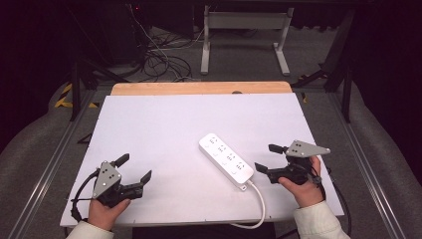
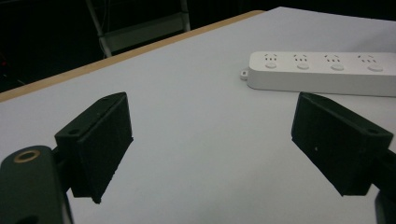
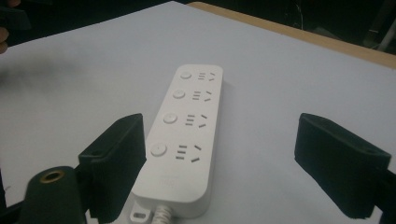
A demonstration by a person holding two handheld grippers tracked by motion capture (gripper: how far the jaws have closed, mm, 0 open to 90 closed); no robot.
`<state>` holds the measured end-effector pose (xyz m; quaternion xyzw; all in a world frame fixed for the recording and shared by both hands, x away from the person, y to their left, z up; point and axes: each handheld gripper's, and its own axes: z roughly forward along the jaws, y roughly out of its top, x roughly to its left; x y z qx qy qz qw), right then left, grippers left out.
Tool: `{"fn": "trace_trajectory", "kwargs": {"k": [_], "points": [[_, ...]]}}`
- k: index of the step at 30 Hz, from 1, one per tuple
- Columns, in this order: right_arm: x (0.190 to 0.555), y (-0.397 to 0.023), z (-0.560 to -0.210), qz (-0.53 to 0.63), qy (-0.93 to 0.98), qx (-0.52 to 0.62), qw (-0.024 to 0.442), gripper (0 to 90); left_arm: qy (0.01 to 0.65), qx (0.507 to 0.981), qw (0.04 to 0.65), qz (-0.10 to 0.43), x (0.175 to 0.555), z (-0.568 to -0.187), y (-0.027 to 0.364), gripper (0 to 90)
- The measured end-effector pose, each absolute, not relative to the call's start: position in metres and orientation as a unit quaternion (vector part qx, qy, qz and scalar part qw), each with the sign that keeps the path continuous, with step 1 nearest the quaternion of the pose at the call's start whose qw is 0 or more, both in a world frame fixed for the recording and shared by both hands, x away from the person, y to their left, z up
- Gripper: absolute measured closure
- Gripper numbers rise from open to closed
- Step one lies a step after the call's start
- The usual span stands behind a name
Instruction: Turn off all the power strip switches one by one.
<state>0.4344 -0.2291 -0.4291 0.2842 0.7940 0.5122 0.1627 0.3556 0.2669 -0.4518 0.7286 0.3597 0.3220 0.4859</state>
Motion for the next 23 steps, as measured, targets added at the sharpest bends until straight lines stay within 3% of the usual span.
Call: {"fn": "trace_trajectory", "kwargs": {"k": [9,17,23], "points": [[0.427,-0.251,-0.459,0.507,0.797,0.292,0.152,14.5,0.357,0.728,0.485,0.327,0.354,-0.45,0.268,12.7],[0.422,-0.258,-0.474,0.498,0.796,0.322,0.124,16.1,0.37,0.737,0.48,0.3,0.352,-0.448,0.269,12.4],[0.423,-0.257,-0.473,0.486,0.803,0.311,0.148,16.0,0.363,0.74,0.477,0.305,0.351,-0.451,0.27,11.0]]}}
